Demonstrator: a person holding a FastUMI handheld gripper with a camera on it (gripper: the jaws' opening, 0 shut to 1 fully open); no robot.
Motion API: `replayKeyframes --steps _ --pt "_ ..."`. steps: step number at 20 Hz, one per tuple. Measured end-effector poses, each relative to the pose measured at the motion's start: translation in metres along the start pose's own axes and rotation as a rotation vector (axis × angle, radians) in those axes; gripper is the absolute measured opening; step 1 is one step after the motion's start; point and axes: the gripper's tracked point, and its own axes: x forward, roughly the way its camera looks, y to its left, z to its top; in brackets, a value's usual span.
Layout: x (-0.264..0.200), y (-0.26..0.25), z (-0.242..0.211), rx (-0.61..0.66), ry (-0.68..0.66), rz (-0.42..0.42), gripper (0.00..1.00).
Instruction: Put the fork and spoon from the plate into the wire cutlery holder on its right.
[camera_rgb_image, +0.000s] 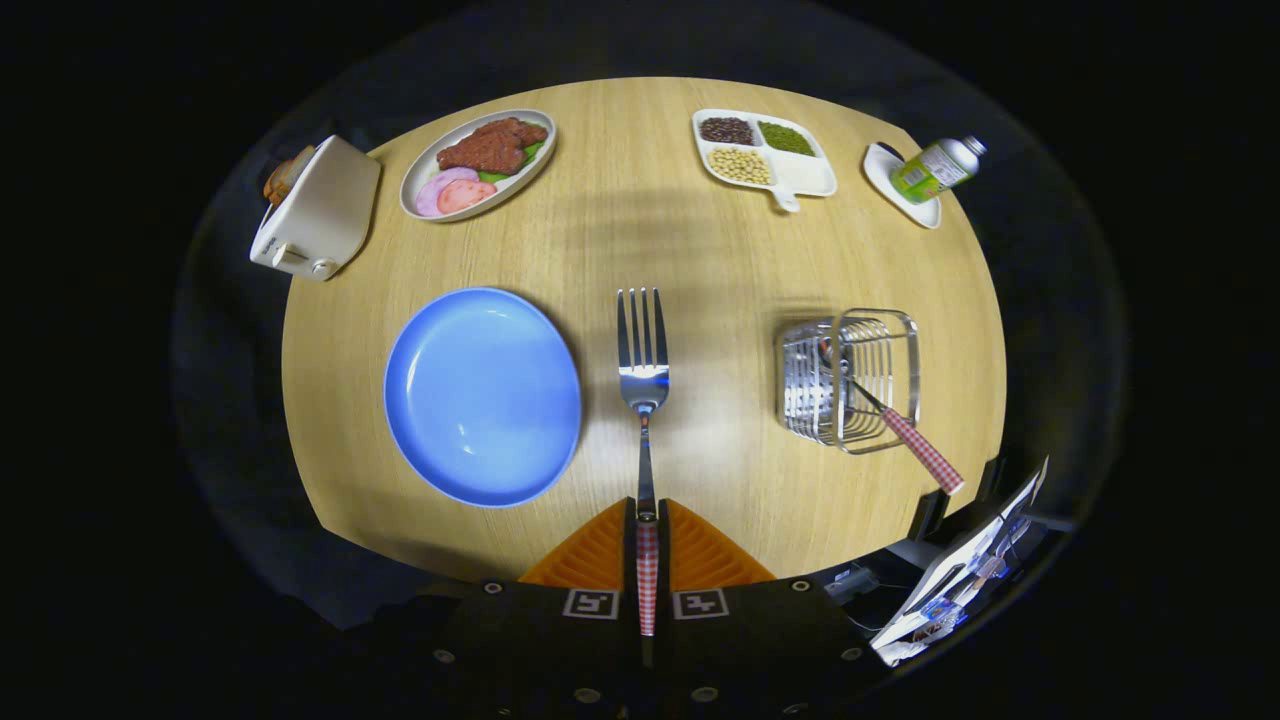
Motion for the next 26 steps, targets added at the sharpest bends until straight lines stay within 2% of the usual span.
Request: replayKeyframes --steps 5,10,19,22,26 --pt "-0.019 -0.06 -0.003 0.039 0.029 -0.02 0.05" --pt "-0.017 -0.1 -0.007 -0.023 0.167 0.012 0.05" --pt "0.005 -0.127 -0.004 -0.221 0.488 0.065 0.05" --pt "0.006 -0.132 0.005 -0.265 0.588 0.038 0.05" --pt "0.006 -0.142 0.015 -0.316 0.652 0.002 0.05"
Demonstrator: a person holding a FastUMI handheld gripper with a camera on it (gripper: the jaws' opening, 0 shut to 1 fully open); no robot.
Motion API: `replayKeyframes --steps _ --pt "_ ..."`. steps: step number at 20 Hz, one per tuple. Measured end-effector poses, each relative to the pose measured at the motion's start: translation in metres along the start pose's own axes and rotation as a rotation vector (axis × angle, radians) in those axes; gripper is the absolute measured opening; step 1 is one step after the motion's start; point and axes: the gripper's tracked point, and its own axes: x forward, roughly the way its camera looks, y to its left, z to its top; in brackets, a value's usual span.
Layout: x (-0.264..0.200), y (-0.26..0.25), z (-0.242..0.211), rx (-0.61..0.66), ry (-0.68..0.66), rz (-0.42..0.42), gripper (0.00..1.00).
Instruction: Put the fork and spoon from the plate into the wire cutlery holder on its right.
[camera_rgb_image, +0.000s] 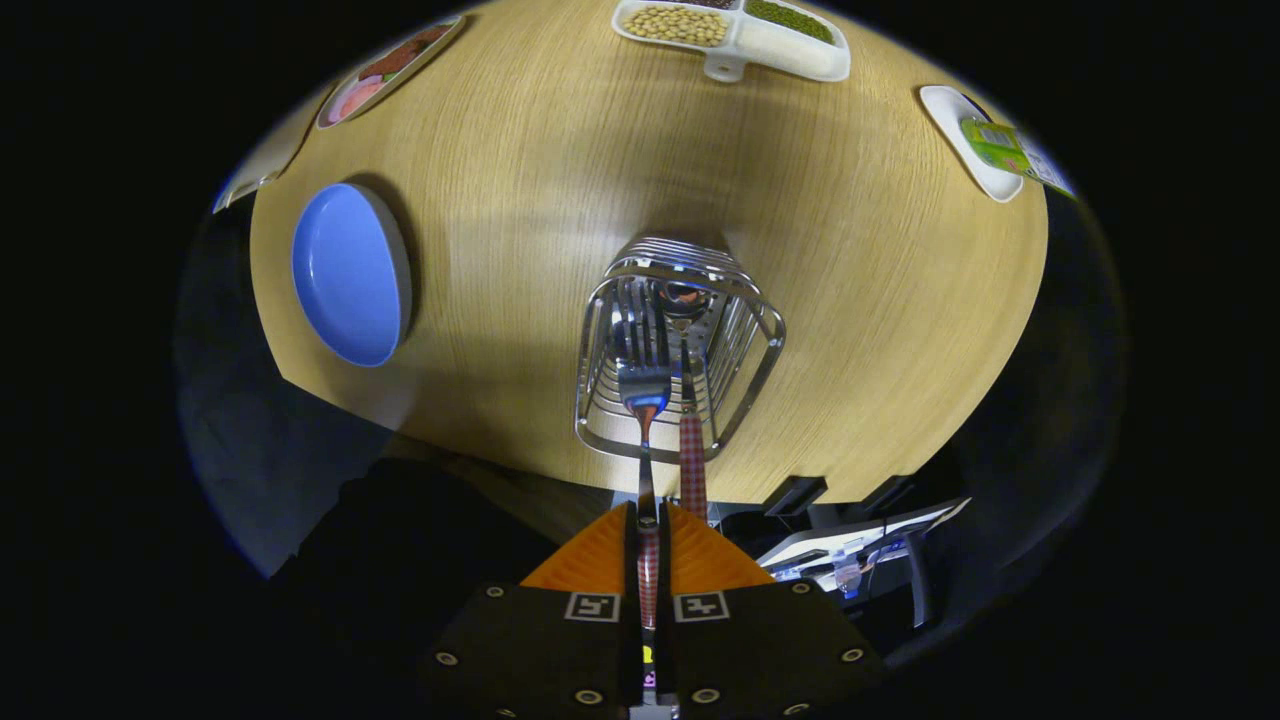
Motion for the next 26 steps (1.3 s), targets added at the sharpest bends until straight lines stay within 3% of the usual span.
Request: replayKeyframes --steps 14,19,26 --pt "-0.002 -0.005 0.022 -0.012 0.152 -0.015 0.08" --pt "-0.004 -0.003 0.034 0.005 0.104 0.016 0.1" --pt "-0.005 -0.003 0.03 0.013 -0.008 0.011 0.24"
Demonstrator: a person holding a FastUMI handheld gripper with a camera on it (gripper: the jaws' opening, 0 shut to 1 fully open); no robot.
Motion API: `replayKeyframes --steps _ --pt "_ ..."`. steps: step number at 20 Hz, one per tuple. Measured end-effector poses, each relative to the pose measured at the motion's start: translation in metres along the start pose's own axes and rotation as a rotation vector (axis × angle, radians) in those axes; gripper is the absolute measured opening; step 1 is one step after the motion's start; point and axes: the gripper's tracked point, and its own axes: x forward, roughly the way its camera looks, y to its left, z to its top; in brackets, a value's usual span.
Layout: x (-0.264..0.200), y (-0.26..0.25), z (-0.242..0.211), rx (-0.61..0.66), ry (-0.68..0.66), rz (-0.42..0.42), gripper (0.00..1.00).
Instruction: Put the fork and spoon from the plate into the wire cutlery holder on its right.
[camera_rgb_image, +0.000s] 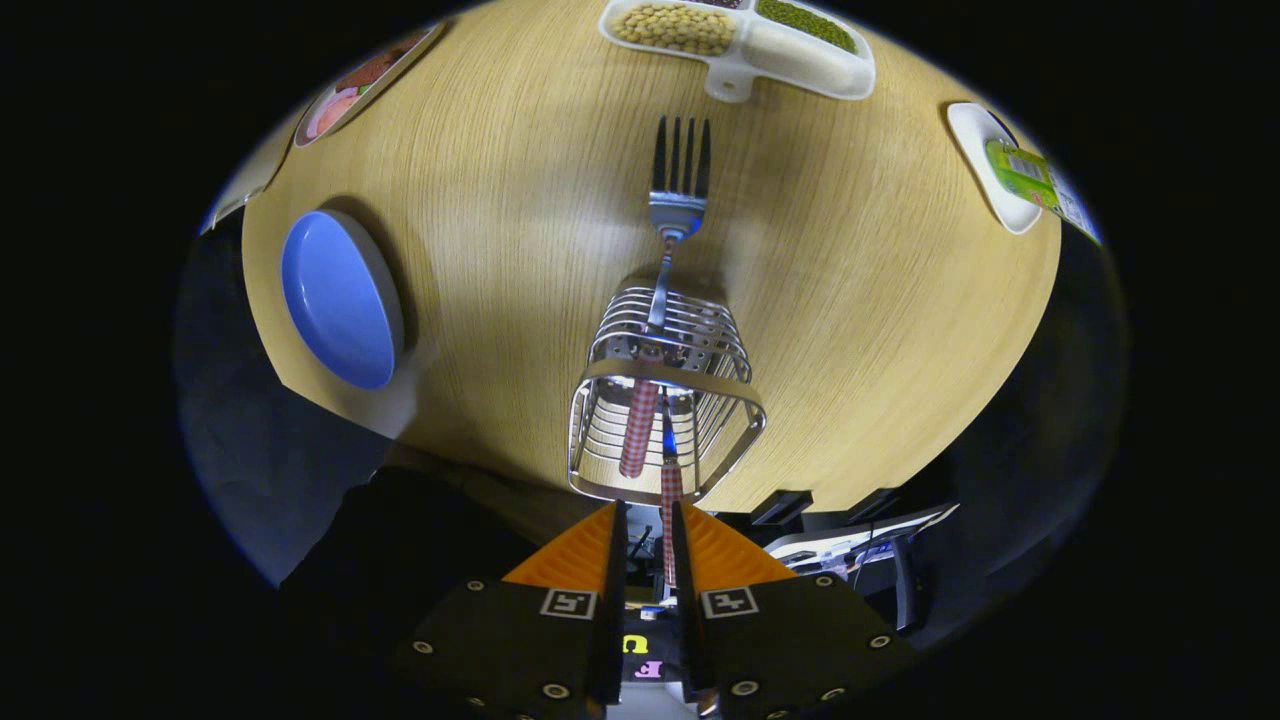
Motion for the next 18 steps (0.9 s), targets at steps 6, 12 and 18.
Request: replayKeyframes --steps 6,12,18 --pt "-0.009 0.009 0.002 0.036 -0.279 0.072 0.35" --pt "-0.04 0.02 -0.004 0.084 -0.623 0.14 0.68" --pt "-0.083 0.01 -0.005 0.178 -1.015 0.089 0.88"
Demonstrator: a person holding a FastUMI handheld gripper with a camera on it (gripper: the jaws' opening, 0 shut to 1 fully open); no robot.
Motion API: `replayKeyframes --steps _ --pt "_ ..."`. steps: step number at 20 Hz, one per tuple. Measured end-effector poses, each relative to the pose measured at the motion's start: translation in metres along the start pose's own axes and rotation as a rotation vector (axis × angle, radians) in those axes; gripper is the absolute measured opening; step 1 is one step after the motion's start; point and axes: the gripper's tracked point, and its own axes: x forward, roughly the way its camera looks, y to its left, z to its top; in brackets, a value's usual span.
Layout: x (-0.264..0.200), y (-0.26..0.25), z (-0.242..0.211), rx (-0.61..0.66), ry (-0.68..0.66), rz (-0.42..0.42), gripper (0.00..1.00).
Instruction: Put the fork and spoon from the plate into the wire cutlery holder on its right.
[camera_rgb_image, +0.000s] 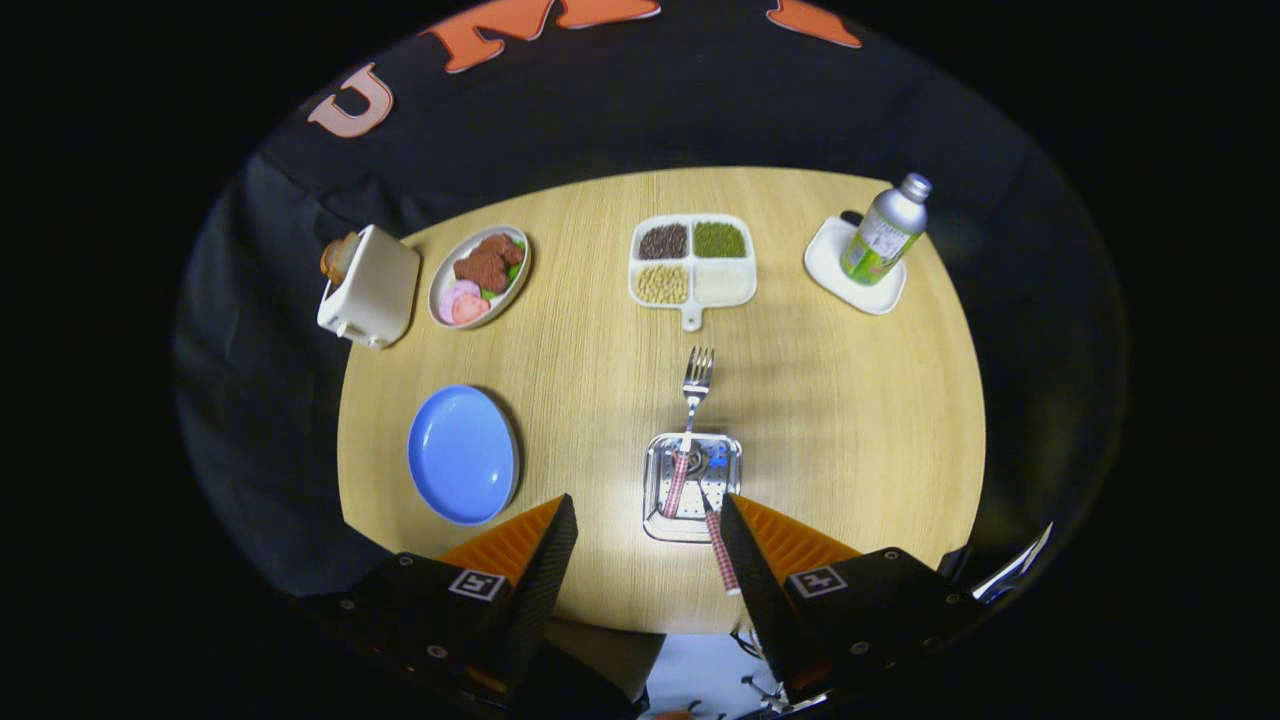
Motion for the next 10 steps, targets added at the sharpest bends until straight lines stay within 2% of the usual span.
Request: replayKeyframes --steps 5,10 --pt "-0.037 -0.007 0.049 0.041 -0.391 -0.061 0.89" --pt "-0.105 -0.016 0.087 0.058 -0.726 -0.116 0.9"
